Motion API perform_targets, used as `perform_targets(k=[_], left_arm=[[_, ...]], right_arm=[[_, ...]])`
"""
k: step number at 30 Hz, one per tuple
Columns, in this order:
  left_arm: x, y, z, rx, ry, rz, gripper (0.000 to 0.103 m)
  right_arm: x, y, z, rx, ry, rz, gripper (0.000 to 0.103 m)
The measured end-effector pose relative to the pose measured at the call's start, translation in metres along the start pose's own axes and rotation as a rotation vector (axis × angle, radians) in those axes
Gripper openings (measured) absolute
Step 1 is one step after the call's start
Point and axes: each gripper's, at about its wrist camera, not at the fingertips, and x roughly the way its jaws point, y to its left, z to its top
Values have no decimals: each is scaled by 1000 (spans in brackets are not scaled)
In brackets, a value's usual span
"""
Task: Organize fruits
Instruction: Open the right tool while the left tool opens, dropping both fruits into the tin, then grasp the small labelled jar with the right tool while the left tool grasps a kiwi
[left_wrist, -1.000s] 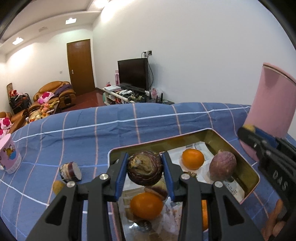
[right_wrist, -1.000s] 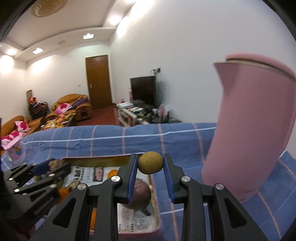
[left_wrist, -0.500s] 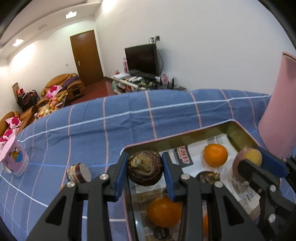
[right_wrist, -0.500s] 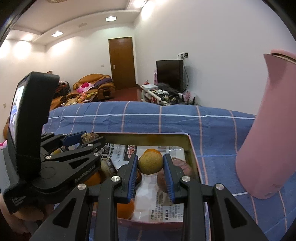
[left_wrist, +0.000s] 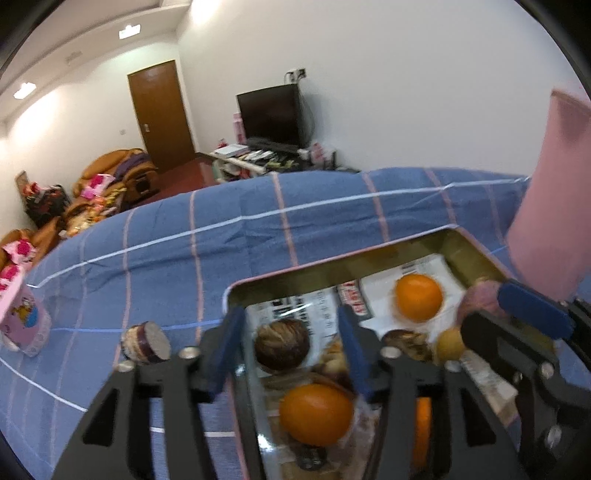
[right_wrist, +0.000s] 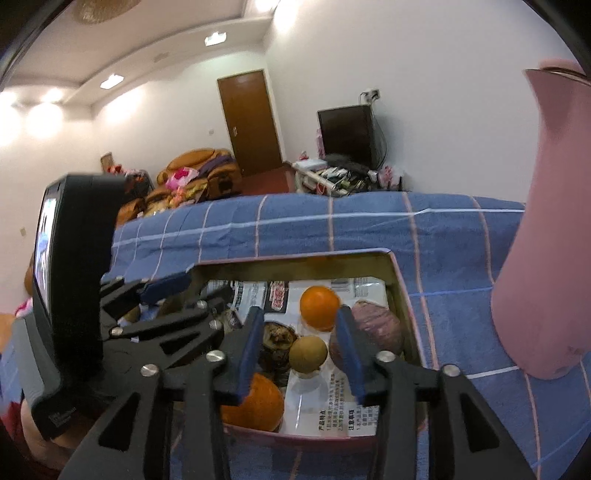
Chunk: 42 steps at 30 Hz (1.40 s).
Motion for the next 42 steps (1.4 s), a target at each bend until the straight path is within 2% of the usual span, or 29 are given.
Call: perform_targets(k=[1,2,3,4,6,13,16,23,35,42], left_arm=[[-4,1,0,-11,-13,-9,75],[-9,2,0,-22,-29,15,82],[-13,2,-1,-26,-51,37,95],[-18,3,-2,-27,-82,54,100],[-29,5,-2,-27,-136,66,100],[-42,16,-7,-52,-207,154,103],[-45,25,-9,-78,-215,169,103],[-47,35,-23,-68,-206,210,103],[-57,50,-33,-98,-192,166,103],[-59,62,-39,-112,-178,160,103]], right_arm=[[-3,-1,1,6,-19,-3,49],[-9,-4,2,18,-48,-14,51],[-11,-6,3,27,-65,-26,60],[-16,-9,4,44,-94,-50,71],[-23,-13,5,67,-137,-83,80],[-44,-10,6,42,-283,-262,82],[-53,-1,3,7,-383,-328,97],[-54,-1,3,1,-347,-337,97],[-55,16,-5,-22,-329,-371,97],[-57,28,-9,6,-333,-359,97]])
